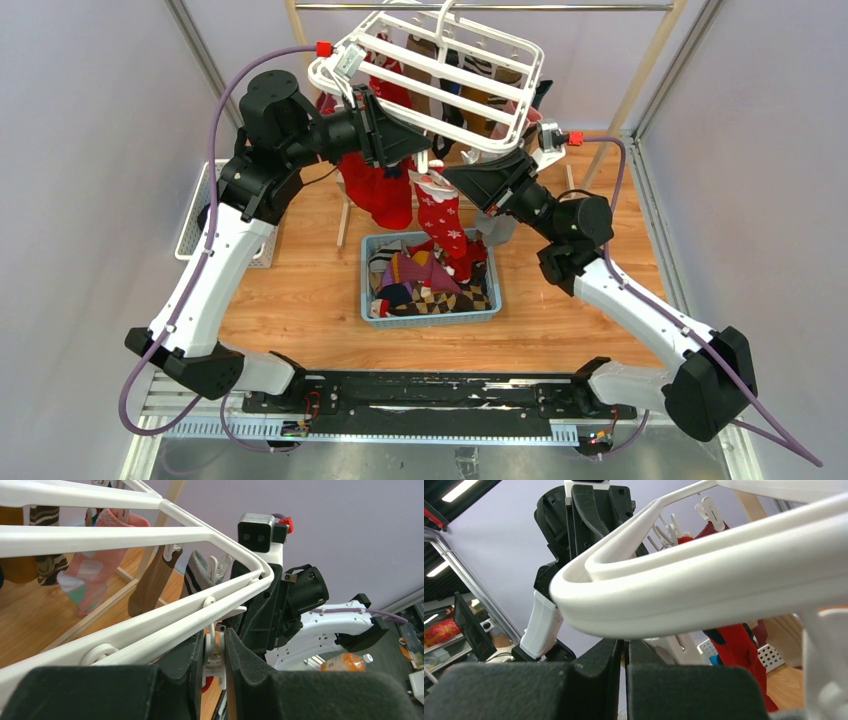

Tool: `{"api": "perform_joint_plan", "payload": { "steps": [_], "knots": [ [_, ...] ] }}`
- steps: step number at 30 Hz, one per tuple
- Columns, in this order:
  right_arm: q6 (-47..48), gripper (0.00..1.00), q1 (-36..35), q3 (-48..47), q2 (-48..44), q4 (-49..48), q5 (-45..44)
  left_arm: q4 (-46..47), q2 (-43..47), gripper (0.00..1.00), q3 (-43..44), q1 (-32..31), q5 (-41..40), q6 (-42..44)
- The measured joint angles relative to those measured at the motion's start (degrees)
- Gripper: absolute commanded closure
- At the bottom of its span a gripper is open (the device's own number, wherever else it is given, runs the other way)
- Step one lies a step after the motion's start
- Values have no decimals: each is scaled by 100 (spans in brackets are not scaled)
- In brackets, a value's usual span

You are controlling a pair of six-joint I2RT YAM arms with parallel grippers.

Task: Clip the socks to the hanger
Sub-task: Clamp the sock onto the hanger.

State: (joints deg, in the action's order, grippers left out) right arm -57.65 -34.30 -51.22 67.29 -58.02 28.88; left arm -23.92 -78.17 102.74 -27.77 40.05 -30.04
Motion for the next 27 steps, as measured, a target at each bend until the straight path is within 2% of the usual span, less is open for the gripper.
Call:
{"api": "perform_joint_plan", "payload": {
  "steps": [21,25,27],
  "knots": [
    [-732,100,101,2,435,-949,-50,17,-4,90,11,0,208,2],
    [-844,100,114,15,444,-1165,-109,20,-4,86,11,0,205,4],
    [-876,100,138,37,435,-1272,-155,20,-4,79,11,0,199,7]
  ]
}}
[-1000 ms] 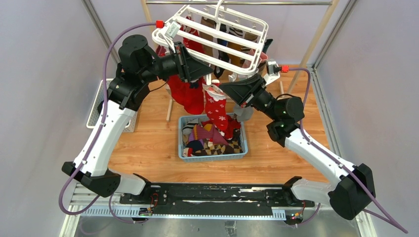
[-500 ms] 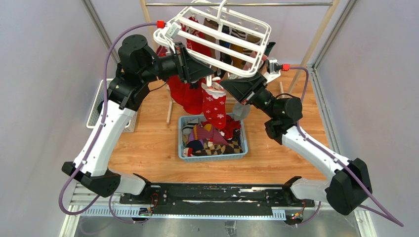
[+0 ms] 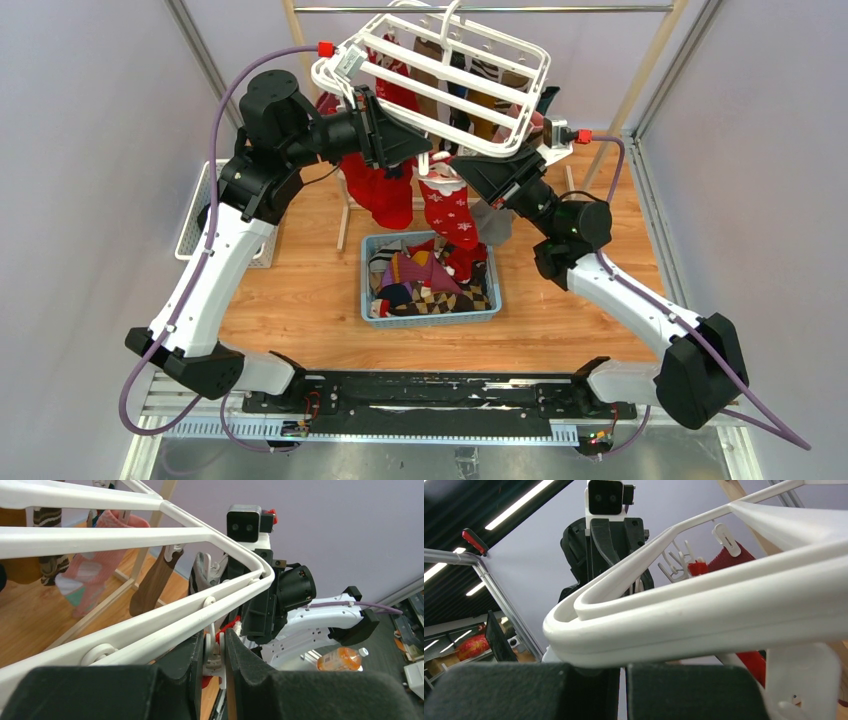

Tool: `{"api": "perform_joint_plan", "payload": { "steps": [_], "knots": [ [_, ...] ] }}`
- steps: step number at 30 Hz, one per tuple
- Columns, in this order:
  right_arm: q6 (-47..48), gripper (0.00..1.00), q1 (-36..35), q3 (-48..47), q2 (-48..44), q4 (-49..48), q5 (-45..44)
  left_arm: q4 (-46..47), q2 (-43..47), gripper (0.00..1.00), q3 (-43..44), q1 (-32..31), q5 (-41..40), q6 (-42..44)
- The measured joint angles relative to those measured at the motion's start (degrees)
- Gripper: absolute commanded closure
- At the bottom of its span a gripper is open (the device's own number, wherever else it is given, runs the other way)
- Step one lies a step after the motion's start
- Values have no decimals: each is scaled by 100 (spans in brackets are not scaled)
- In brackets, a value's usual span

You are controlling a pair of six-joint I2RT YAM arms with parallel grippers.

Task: Clip the socks to the hanger
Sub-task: Clamp the sock onto the hanger, then open the clamp at the hanger.

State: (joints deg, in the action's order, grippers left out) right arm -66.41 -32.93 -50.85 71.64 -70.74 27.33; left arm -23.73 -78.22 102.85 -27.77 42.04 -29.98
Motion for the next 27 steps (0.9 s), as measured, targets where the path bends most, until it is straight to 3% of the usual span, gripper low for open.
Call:
{"api": "perform_joint_plan", "payload": {
  "steps": [5,9,18,23,27],
  "knots": [
    [-4,100,11,4,-4,-15,-33,0,0,66,0,-2,-4,48],
    [0,100,13,15,-7,-13,-35,-20,0,47,0,-7,2,111],
    [251,99,13,28,-136,321,-33,-83,0,43,0,-22,48,101],
    [494,71,11,55,-323,682,-39,-133,0,43,0,-22,33,116],
    [772,56,9,177,-643,1143,-87,-234,2,43,0,-22,-15,225]
  ]
}}
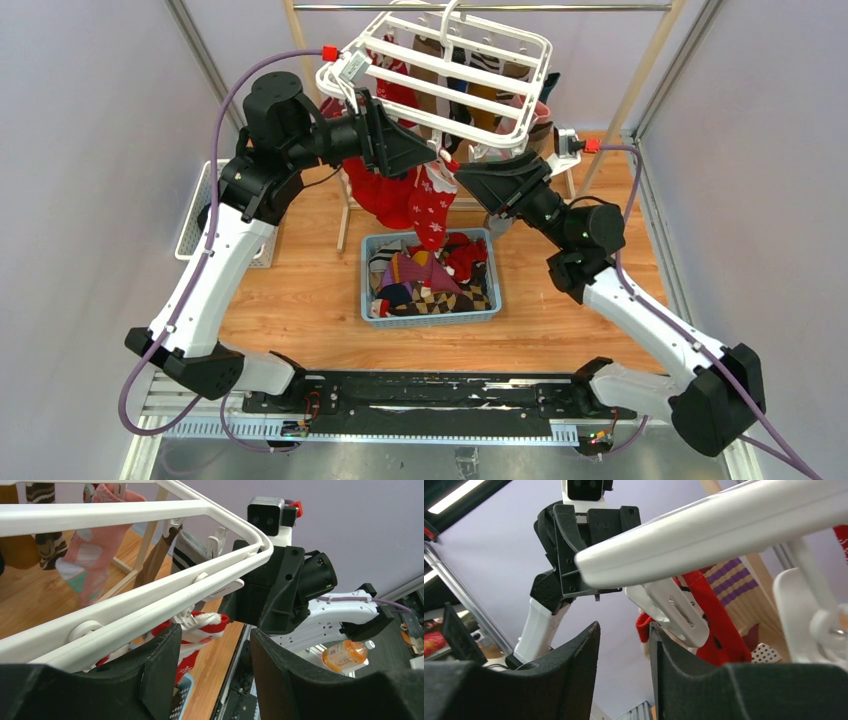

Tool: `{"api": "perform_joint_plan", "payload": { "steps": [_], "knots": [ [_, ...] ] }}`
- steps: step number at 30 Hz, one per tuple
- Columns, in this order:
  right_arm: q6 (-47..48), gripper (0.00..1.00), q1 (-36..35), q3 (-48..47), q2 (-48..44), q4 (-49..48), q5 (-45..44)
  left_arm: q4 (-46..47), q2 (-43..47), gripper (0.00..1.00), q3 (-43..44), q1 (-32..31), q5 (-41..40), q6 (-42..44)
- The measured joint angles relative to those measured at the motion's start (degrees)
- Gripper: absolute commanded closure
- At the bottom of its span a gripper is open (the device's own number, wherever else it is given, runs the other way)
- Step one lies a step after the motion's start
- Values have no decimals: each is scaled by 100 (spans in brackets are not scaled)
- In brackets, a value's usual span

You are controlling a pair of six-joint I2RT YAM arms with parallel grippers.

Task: Clip the socks to the hanger
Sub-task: Open the clamp at the hanger.

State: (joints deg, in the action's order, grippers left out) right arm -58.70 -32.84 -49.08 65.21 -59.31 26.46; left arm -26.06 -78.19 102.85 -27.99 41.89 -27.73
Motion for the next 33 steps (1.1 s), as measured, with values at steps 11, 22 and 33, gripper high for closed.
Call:
{"api": "perform_joint_plan", "payload": {
  "steps": [11,22,33],
  "knots": [
    [1161,46,0,105,-1080,1917,-393,-258,81,43,0,0,-181,398],
    [2529,43,0,-247,-1615,3891,-1292,-391,111,43,0,0,-254,592],
    [3508,44,0,-1147,-1303,4444,-1773,-411,125,43,0,0,-254,632]
  ]
}}
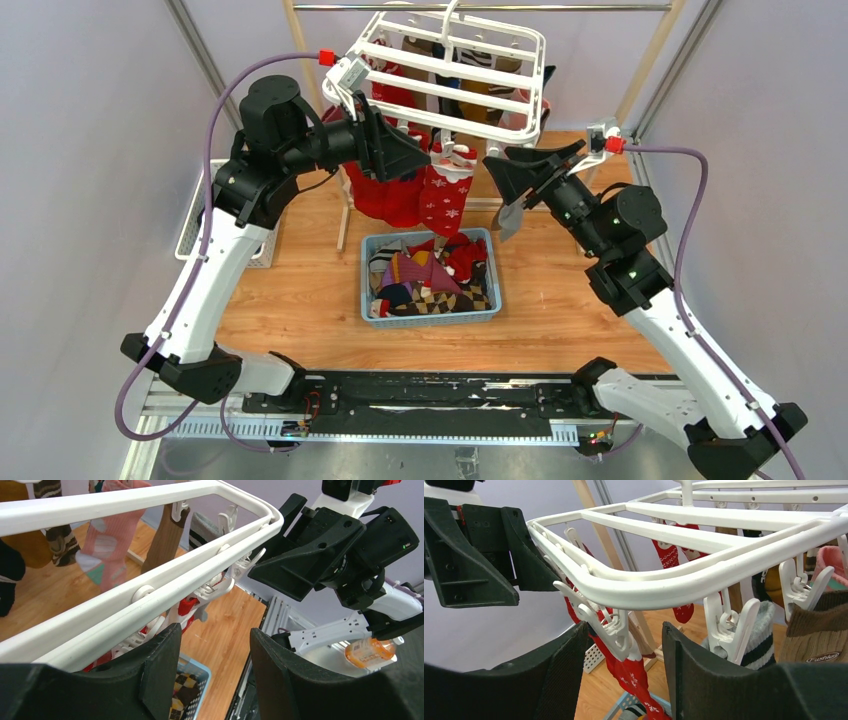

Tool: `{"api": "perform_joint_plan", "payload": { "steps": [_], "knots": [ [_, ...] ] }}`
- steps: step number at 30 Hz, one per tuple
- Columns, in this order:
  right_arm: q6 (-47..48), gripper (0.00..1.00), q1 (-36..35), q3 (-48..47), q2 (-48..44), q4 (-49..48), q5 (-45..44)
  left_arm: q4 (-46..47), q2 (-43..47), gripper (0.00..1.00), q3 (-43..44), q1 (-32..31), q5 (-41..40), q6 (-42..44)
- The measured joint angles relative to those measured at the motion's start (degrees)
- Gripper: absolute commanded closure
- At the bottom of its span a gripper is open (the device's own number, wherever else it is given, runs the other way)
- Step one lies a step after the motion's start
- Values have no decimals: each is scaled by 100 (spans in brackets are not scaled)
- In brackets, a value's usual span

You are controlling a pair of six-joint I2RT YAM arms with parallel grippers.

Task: Clip the socks to the hanger
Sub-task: Open the clamp at the hanger.

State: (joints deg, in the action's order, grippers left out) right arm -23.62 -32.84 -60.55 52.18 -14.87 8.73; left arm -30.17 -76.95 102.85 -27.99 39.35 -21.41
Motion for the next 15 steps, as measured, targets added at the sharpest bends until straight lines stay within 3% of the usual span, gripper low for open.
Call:
{"api": "perform_joint_plan", "payload": {
  "steps": [15],
  "knots": [
    [249,49,-68,-55,205,-72,-186,-24,0,43,24,0,2,-2]
  ]
}}
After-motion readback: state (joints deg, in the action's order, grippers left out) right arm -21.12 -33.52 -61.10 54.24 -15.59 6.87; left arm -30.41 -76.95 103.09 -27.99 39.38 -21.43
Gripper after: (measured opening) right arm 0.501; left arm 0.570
